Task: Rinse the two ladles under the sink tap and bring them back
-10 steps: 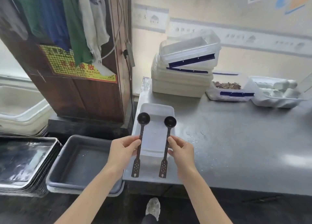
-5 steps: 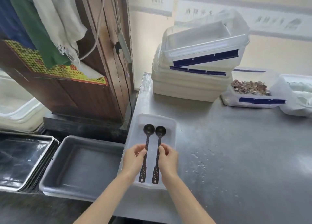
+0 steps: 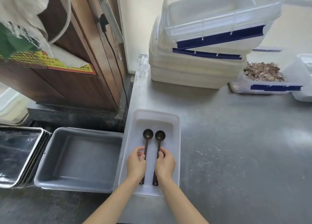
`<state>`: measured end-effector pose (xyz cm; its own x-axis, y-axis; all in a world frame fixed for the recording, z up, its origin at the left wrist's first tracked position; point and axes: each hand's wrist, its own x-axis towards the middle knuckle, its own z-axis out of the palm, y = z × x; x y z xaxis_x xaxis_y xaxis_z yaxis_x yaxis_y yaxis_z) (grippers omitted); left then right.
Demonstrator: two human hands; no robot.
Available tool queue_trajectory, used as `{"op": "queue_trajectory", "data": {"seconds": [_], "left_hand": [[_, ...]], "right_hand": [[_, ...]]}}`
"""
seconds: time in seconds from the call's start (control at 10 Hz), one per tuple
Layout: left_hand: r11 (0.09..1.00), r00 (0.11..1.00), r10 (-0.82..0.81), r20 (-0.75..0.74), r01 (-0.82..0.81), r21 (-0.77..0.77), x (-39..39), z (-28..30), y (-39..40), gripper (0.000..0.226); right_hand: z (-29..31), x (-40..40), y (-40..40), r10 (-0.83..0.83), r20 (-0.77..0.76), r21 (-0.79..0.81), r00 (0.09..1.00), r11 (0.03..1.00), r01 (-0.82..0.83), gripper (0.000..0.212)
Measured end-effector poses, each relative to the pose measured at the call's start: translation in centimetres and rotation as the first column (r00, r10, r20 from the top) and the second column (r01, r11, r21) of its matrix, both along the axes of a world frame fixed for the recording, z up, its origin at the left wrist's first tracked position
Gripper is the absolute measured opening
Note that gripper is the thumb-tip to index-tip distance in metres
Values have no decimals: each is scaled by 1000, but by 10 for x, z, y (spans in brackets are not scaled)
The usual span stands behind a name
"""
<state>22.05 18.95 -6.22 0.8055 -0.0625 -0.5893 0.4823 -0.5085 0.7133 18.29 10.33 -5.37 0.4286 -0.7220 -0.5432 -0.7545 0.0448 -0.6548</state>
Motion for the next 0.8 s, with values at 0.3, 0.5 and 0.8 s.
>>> {"op": "queue_trajectory", "data": {"seconds": [0.3, 0.5, 0.8], "left_hand": [[989, 992, -40, 119, 23, 145, -4, -3, -1, 22], [979, 981, -103, 163, 71, 192, -6, 8, 0, 29], [927, 767, -372, 522, 330, 176, -2, 77, 8, 43]], "right_hand": [[-3, -1, -2, 9, 8, -30, 1000, 1000, -9, 31], [21, -2, -2, 103, 31, -102, 994, 990, -100, 35], [103, -2, -51, 425, 283, -505, 860, 828, -242, 35]]}}
